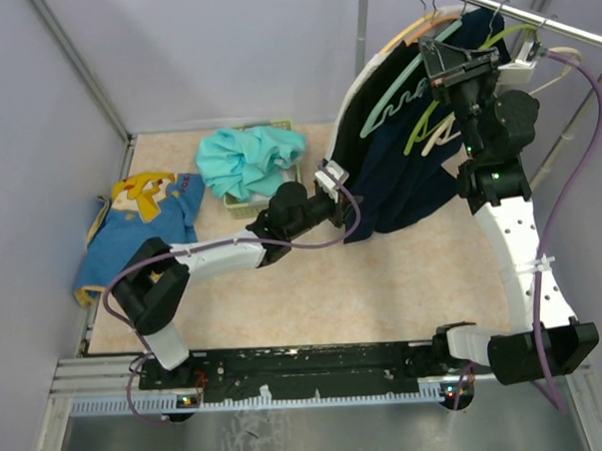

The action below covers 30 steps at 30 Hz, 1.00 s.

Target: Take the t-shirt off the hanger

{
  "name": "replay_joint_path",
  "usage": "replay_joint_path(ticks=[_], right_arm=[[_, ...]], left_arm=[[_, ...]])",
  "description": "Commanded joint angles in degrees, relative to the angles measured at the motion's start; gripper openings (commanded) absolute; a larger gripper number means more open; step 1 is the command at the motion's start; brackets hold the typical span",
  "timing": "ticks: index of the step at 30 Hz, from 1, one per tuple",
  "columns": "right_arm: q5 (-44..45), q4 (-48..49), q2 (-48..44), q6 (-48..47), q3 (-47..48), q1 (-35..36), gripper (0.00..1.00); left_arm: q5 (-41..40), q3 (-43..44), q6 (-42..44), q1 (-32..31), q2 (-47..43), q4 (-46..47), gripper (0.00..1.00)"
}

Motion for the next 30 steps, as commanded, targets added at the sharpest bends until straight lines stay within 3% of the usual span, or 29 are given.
replay_joint_path(ticks=[1, 3, 4, 6, 15, 24, 30], right_arm=[[-4.7, 11.5, -5.0, -2.7, 3.0, -0.7, 0.0], [-7.0, 10.7, -6.3, -2.8, 2.1, -0.6, 0.0], [-7.8, 10.7, -6.9, -2.8, 1.4, -0.7, 0.0], [-9.1, 10.1, -8.6, -2.8, -0.1, -0.6, 0.0], [-18.4, 7.5, -18.0, -3.5, -7.8, -0.6, 0.0], [-29.8, 1.9, -26.8, -5.5, -14.1, -0.6, 0.0], [-35.4, -3.8, -29.2, -8.2, -14.7, -0.6, 0.0]], left_arm=[[0.0, 3.2, -0.2, 0.3, -6.4, -3.3, 0.17], [-1.6, 3.1, -0.1, 0.3, -9.1, -4.7, 0.63], [-2.5, 2.9, 0.0, 0.3, -10.4, -5.3, 0.73], [-3.7, 1.8, 0.5, 0.3, -13.1, -6.0, 0.8], [-9.1, -2.7, 3.4, 0.6, -25.0, -9.7, 0.87], [2.7, 7.5, 10.1, 2.1, -23.3, -14.2, 0.93], [8.2, 12.2, 10.1, 3.2, -19.8, -11.3, 0.96]])
